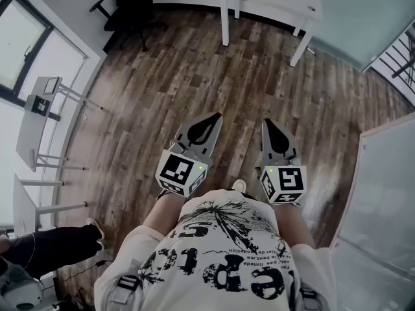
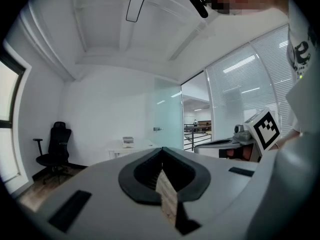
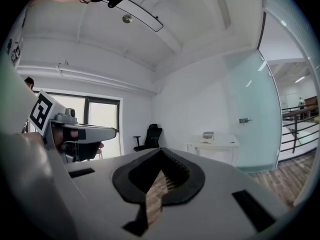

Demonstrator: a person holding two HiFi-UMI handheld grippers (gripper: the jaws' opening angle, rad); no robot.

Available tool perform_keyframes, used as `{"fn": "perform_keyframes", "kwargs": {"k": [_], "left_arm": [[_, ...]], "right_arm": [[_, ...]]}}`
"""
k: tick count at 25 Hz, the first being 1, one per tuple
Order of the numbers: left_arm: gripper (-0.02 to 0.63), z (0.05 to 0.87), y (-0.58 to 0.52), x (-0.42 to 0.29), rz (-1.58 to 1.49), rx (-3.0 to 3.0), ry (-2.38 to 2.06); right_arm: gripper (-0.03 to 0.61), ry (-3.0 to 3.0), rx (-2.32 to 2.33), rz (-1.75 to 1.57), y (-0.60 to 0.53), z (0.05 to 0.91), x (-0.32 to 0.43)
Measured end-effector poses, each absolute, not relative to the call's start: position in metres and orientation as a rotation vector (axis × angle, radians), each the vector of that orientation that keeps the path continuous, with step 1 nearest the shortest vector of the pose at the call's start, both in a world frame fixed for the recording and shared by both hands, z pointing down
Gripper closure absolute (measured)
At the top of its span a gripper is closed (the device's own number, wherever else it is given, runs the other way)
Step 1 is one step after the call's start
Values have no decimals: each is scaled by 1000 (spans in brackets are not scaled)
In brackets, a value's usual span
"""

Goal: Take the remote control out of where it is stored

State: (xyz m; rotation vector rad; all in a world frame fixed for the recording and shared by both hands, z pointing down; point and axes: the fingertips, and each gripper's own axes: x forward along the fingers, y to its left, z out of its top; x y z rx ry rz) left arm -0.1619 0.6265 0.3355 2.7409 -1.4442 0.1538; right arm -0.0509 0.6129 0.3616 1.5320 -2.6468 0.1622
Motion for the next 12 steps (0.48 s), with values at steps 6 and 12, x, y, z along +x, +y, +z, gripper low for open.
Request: {"fn": "perform_keyframes", "kwargs": {"k": [6,12], "left_arm": [[605,338,578,-89,166,2775,-1429],[606,341,531,-29,116,2799,-1236]], "right_arm": [[583,-2602,1586,135,568,362,27],[583,-2533,1675,201,541,375,77]]}}
